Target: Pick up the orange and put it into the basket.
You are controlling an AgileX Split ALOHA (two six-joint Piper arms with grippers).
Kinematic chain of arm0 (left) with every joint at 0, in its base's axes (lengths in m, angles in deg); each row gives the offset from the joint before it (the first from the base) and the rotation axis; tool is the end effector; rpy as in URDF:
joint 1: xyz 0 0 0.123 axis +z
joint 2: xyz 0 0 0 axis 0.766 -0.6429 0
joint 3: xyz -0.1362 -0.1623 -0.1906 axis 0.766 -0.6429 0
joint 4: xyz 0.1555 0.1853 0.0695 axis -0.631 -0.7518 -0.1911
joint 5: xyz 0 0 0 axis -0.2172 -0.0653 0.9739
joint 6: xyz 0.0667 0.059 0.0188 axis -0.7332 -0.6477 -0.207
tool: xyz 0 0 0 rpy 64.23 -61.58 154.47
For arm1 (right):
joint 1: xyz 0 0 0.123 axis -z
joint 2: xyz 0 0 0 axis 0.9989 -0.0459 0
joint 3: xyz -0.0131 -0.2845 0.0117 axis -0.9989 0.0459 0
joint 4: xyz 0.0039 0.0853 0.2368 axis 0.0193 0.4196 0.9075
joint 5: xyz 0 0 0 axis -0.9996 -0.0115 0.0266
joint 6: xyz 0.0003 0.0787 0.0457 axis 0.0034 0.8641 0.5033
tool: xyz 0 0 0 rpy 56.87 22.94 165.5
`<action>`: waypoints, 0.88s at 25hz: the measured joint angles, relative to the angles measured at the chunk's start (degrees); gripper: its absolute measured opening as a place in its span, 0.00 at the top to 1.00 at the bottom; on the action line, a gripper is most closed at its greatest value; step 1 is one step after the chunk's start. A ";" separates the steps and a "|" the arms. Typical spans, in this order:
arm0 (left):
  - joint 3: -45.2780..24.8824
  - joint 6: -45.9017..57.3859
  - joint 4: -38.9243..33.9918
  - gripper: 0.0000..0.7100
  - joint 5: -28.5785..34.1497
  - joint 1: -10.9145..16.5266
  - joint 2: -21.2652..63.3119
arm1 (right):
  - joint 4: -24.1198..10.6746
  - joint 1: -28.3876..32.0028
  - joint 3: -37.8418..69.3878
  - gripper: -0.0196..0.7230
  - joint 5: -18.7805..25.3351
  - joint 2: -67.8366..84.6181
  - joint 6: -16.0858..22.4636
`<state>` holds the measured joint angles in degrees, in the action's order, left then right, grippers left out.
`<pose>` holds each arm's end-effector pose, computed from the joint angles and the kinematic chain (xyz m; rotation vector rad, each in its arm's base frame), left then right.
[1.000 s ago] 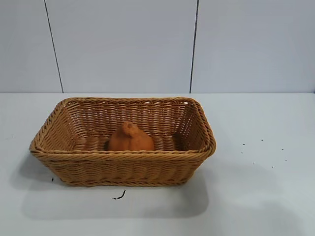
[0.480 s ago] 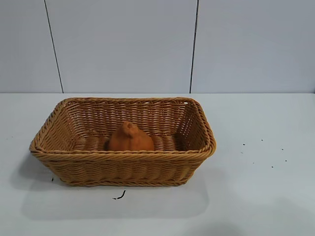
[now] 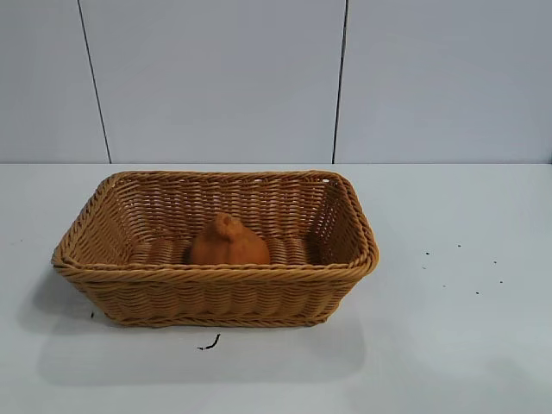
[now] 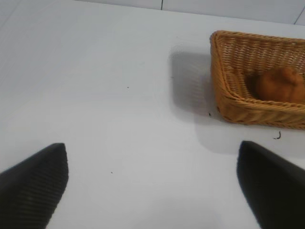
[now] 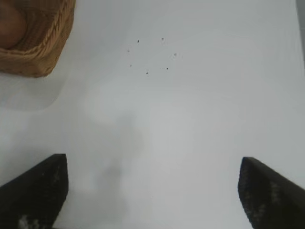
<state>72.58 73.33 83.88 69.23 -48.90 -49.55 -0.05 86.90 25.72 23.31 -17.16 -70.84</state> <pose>-0.0058 -0.0016 0.2781 -0.0872 2.0363 -0.0519 0.0285 0.0051 0.2802 -0.1830 2.1896 -0.0108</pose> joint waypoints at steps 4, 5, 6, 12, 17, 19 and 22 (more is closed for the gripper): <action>0.00 0.00 0.00 0.03 0.00 0.00 0.00 | 0.02 0.17 0.00 0.04 0.05 8.38 0.00; 0.00 0.00 0.00 0.03 0.00 0.00 0.00 | 0.07 0.17 0.00 0.04 0.06 10.33 0.00; 0.00 0.00 0.00 0.03 0.00 0.00 0.00 | 0.13 0.22 0.00 0.04 0.12 11.51 0.00; 0.00 0.00 0.00 0.03 0.00 0.00 0.00 | 0.59 0.18 0.00 0.04 0.21 11.95 0.00; 0.00 0.00 0.00 0.03 0.00 0.00 0.00 | 0.65 0.18 0.00 0.04 0.21 11.95 0.00; 0.00 0.00 0.00 0.03 0.00 0.00 0.00 | 0.65 0.18 0.00 0.04 0.21 11.95 0.00; 0.00 0.00 0.00 0.03 0.00 0.00 0.00 | 0.65 0.18 0.00 0.04 0.21 11.95 0.00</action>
<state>72.58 73.33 83.88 69.23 -48.90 -49.55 0.61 87.08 25.72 23.52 -5.21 -70.84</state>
